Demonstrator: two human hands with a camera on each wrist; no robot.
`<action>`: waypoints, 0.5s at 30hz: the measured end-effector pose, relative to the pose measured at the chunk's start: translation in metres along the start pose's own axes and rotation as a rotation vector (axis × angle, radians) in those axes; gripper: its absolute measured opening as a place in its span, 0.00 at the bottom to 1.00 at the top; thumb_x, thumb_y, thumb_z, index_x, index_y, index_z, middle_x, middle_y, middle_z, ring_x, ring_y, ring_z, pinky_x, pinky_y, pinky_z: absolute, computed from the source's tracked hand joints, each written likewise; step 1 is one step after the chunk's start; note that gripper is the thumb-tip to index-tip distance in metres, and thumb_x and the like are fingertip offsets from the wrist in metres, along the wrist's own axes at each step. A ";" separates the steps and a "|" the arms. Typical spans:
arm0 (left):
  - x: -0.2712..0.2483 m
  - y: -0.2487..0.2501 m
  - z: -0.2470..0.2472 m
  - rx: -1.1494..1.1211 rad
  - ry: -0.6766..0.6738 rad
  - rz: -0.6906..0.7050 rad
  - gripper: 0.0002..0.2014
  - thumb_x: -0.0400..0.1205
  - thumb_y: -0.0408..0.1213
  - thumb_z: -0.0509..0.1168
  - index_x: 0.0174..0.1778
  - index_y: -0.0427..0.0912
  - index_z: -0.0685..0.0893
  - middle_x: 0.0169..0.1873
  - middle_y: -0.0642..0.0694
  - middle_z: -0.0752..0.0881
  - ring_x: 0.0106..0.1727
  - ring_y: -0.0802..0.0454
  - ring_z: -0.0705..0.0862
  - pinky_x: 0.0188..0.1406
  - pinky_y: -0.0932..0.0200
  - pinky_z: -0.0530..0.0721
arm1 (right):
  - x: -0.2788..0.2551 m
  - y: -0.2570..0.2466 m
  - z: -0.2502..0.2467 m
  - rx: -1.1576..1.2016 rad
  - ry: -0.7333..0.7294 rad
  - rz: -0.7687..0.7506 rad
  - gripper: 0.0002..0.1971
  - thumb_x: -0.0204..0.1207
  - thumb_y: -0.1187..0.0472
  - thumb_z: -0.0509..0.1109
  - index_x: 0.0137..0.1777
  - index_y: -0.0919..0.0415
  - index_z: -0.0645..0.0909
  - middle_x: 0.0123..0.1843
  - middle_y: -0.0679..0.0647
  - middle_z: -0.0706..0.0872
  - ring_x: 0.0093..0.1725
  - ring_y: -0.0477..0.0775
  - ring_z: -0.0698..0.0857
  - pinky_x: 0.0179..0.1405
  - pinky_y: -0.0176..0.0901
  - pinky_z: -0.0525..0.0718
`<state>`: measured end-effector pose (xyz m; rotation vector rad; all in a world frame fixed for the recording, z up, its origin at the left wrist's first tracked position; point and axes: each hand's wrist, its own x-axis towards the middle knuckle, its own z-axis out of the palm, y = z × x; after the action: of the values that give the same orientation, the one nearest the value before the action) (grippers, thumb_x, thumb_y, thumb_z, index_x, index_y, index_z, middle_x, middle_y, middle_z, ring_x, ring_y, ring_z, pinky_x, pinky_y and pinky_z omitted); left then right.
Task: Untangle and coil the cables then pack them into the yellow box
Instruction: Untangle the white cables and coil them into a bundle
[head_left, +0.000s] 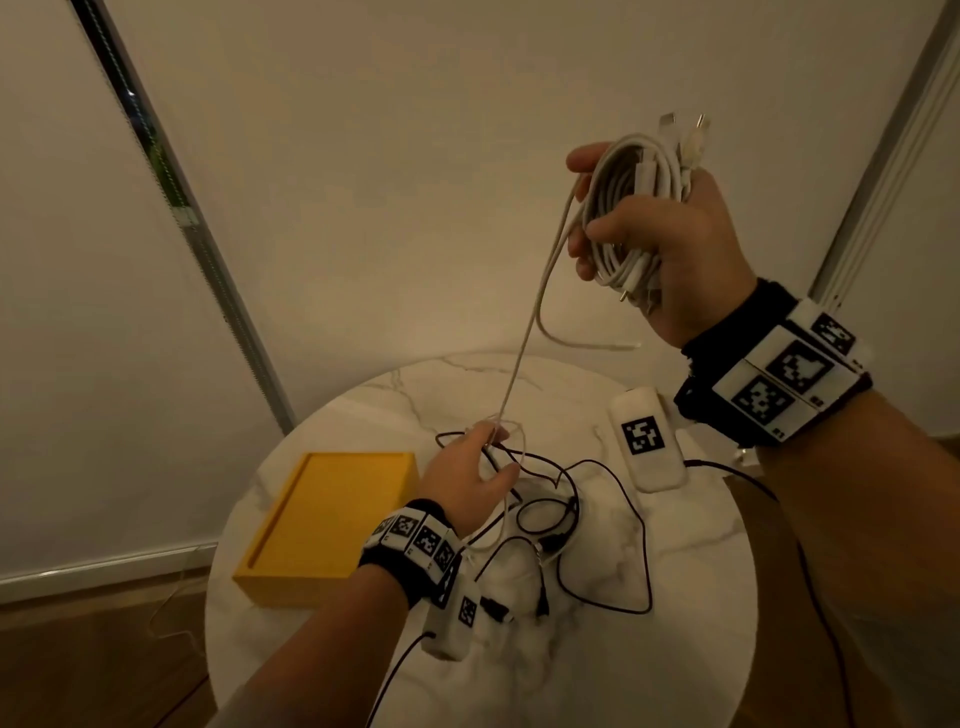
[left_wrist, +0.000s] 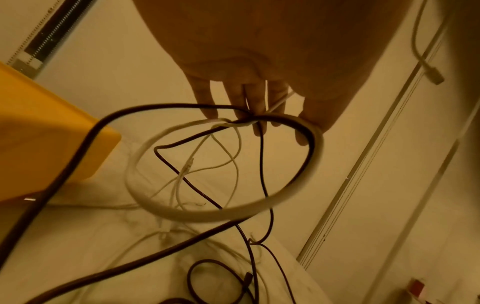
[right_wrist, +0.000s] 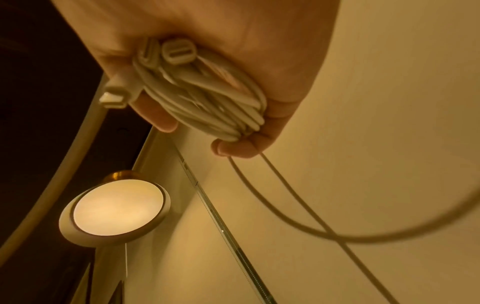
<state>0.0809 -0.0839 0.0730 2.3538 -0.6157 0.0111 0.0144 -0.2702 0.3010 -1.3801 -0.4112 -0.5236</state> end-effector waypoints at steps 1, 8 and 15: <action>0.000 0.001 0.000 0.002 0.004 -0.009 0.19 0.83 0.51 0.67 0.69 0.54 0.75 0.66 0.56 0.80 0.66 0.55 0.78 0.63 0.60 0.76 | -0.001 0.000 0.000 -0.001 0.002 -0.017 0.27 0.55 0.65 0.71 0.58 0.69 0.83 0.49 0.65 0.76 0.42 0.67 0.78 0.34 0.50 0.81; 0.008 -0.009 0.001 0.027 -0.068 -0.166 0.30 0.77 0.54 0.72 0.73 0.51 0.72 0.71 0.49 0.78 0.69 0.48 0.78 0.70 0.49 0.79 | -0.008 -0.011 0.007 0.006 -0.038 -0.127 0.24 0.59 0.64 0.71 0.58 0.66 0.82 0.49 0.63 0.77 0.41 0.63 0.80 0.35 0.51 0.82; -0.001 -0.021 0.002 0.125 -0.067 -0.048 0.15 0.89 0.50 0.57 0.59 0.48 0.86 0.60 0.50 0.85 0.63 0.49 0.82 0.63 0.51 0.81 | -0.010 -0.010 0.004 -0.104 -0.024 -0.042 0.20 0.63 0.72 0.69 0.58 0.67 0.82 0.47 0.62 0.77 0.37 0.60 0.81 0.30 0.46 0.82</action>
<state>0.0890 -0.0717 0.0580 2.4976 -0.6056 -0.0527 0.0009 -0.2665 0.3037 -1.4812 -0.4381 -0.5697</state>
